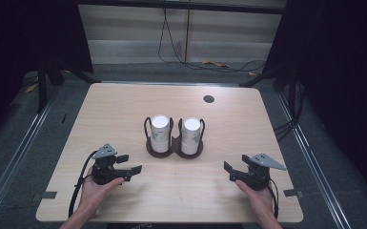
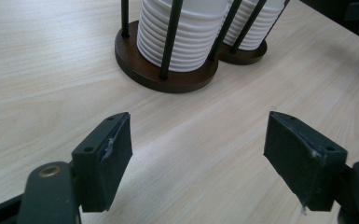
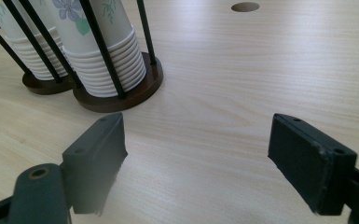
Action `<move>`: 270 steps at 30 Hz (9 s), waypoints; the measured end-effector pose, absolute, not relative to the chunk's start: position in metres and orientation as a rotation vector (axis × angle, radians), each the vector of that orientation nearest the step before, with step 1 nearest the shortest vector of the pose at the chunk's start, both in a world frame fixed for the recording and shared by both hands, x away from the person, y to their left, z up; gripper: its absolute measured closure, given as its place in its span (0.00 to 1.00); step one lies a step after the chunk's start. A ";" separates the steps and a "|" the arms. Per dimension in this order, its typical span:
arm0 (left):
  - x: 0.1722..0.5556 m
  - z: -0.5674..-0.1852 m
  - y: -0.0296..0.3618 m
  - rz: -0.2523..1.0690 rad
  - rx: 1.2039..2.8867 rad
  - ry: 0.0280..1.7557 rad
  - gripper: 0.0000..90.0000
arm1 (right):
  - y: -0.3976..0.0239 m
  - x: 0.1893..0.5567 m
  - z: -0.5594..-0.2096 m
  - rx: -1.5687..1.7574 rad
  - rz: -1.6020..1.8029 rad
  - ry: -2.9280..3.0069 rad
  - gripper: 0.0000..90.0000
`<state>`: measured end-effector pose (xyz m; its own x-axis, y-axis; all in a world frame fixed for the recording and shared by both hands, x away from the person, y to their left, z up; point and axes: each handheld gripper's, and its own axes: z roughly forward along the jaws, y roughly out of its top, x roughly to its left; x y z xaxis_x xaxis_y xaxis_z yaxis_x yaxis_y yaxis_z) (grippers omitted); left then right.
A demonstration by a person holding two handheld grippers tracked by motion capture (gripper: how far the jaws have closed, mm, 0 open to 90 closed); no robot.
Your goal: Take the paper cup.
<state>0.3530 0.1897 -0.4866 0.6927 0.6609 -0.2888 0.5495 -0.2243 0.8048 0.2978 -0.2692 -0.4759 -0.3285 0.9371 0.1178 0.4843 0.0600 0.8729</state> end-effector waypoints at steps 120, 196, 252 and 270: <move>0.460 -0.383 0.097 0.218 2.190 0.764 0.37 | -0.243 0.292 -0.474 1.294 1.308 2.010 0.27; 0.462 -0.380 0.089 0.243 2.269 0.748 0.38 | -0.241 0.294 -0.475 1.290 1.301 2.039 0.28; 0.457 -0.357 0.090 0.269 2.282 0.708 0.41 | -0.241 0.294 -0.475 1.297 1.306 2.040 0.28; 0.455 -0.344 0.100 0.264 2.210 0.710 0.41 | -0.242 0.294 -0.475 1.297 1.306 2.037 0.28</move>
